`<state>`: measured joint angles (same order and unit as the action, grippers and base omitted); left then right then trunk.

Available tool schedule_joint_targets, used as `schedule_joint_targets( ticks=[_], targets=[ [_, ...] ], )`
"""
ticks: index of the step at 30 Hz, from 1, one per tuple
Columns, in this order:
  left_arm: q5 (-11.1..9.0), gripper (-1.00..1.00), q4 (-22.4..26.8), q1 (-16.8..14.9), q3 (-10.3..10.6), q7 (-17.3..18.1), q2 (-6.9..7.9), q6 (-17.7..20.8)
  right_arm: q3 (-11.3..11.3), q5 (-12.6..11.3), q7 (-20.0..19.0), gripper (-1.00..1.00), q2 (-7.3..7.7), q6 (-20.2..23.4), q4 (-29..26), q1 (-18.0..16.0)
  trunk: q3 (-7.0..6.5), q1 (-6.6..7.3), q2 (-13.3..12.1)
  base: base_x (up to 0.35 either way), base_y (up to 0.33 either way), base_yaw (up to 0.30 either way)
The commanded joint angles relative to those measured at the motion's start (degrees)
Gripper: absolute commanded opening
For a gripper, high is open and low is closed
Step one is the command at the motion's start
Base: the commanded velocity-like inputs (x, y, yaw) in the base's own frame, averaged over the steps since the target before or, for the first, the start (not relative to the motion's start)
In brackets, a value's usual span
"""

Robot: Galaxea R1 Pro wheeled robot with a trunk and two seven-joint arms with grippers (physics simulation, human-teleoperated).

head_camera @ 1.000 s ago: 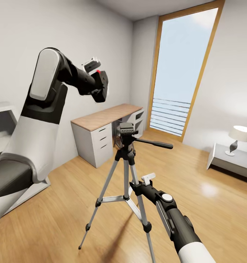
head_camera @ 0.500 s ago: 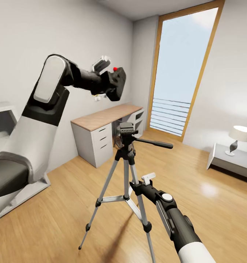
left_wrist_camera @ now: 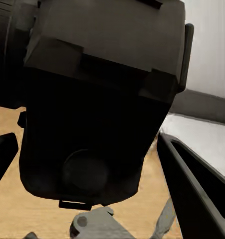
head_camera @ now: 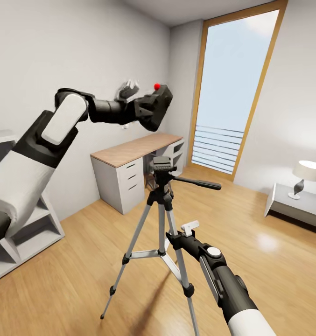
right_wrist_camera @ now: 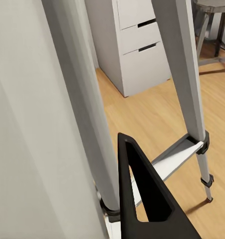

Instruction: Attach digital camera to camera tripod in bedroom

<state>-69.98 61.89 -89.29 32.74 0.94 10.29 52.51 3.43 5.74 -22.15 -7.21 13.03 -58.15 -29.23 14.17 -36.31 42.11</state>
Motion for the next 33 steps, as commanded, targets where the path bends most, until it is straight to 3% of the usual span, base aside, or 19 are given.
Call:
schedule_joint_targets(
  ticks=[1, 2, 5, 8, 9, 11, 13, 14, 18, 19, 20, 24, 30, 31, 33],
  targets=[
    [0.9, -1.0, 0.1, -0.1, 1.1, 0.3, 0.22, 0.1, -0.2, 2.2, -0.2, -1.0, 0.0, 3.2, 2.6, 0.0, 0.09, -0.02, 0.1, 0.0, 0.0, 0.0],
    [2.6, -1.0, 0.1, -0.1, 2.8, 0.7, 0.5, 0.2, -0.2, 2.2, -0.2, -1.0, 0.0, 3.2, 2.6, 0.0, 0.09, -0.02, 0.1, 0.0, 0.0, 0.0],
    [4.2, -1.0, 0.1, -0.1, 4.5, 1.8, 0.68, 0.4, -0.2, 2.2, -0.2, -1.0, 0.0, 3.2, 2.6, 0.0, 0.09, -0.02, 0.1, 0.0, 0.0, 0.0],
    [6.9, -1.0, -2.7, -0.1, 5.5, 14.8, 1.34, 0.5, -0.2, 2.2, -0.2, -1.0, 0.0, 3.2, 2.6, 0.0, 0.09, -0.02, 0.1, 0.0, 0.0, 0.0],
    [9.0, -1.0, -3.7, -0.1, 5.7, 21.1, 2.0, 0.5, -0.2, 2.2, -0.2, -1.0, 0.0, 3.2, 2.6, 0.0, 0.09, -0.02, 0.1, 0.0, 0.0, 0.0],
    [15.5, -1.0, -4.5, -0.2, 5.9, 30.9, 3.24, 0.5, -0.2, 2.2, -0.2, -1.0, 0.0, 3.2, 2.6, 0.0, 0.09, -0.02, 0.1, 0.0, 0.0, 0.0],
    [19.4, -1.0, -4.6, -0.2, 5.9, 34.8, 3.83, 0.5, -0.2, 2.2, -0.2, -1.0, 0.0, 3.2, 2.6, 0.0, 0.09, -0.02, 0.1, 0.0, 0.0, 0.0],
    [23.3, -1.0, -4.3, -0.2, 6.0, 38.5, 4.43, 0.5, -0.2, 2.2, -0.2, -1.0, 0.0, 3.2, 2.6, 0.0, 0.09, -0.02, 0.1, 0.0, 0.0, 0.0],
    [30.5, -1.0, -2.8, -0.2, 6.0, 45.0, 5.28, 0.4, -0.2, 2.1, -0.2, -1.0, 0.0, 3.2, 2.6, 0.0, 0.09, -0.02, 0.1, 0.0, 0.0, 0.0],
    [33.6, -1.0, -2.2, -0.2, 5.9, 47.5, 5.5, 0.3, -0.2, 2.1, -0.2, -1.0, 0.02, 3.2, 2.6, 0.0, 0.09, -0.02, 0.1, 0.0, 0.0, 0.0],
    [34.9, -1.0, -1.9, -0.2, 5.9, 48.5, 5.57, 0.3, -0.2, 2.1, -0.1, -1.0, 0.03, 3.2, 2.6, 0.0, 0.09, -0.02, 0.1, 0.0, 0.0, 0.0],
    [38.9, -1.0, -1.7, -0.7, 5.2, 51.4, 5.99, 0.0, -0.2, 2.1, -0.1, -1.0, 0.04, 3.2, 2.6, 0.0, 0.09, -0.02, 0.1, 0.0, 0.0, 0.0],
    [40.9, -1.0, -5.3, -3.2, 4.0, 53.9, 6.08, -0.3, -0.2, 2.2, -0.1, -1.0, 0.07, 3.2, 2.6, 0.0, 0.09, -0.02, 0.1, 0.0, 0.0, 0.0],
    [41.3, -1.0, -8.4, -6.2, 3.8, 56.7, 6.02, -1.5, -0.2, 2.1, -0.1, -1.0, 0.13, 3.1, 2.6, 0.0, 0.09, -0.02, 0.1, 0.0, 0.0, 0.0],
    [41.5, -1.0, -9.7, -8.2, 3.8, 58.2, 6.0, -2.6, -0.2, 2.2, -0.1, -1.0, 0.15, 3.1, 2.6, 0.0, 0.09, -0.02, 0.1, 0.0, 0.0, 0.0]
  ],
)
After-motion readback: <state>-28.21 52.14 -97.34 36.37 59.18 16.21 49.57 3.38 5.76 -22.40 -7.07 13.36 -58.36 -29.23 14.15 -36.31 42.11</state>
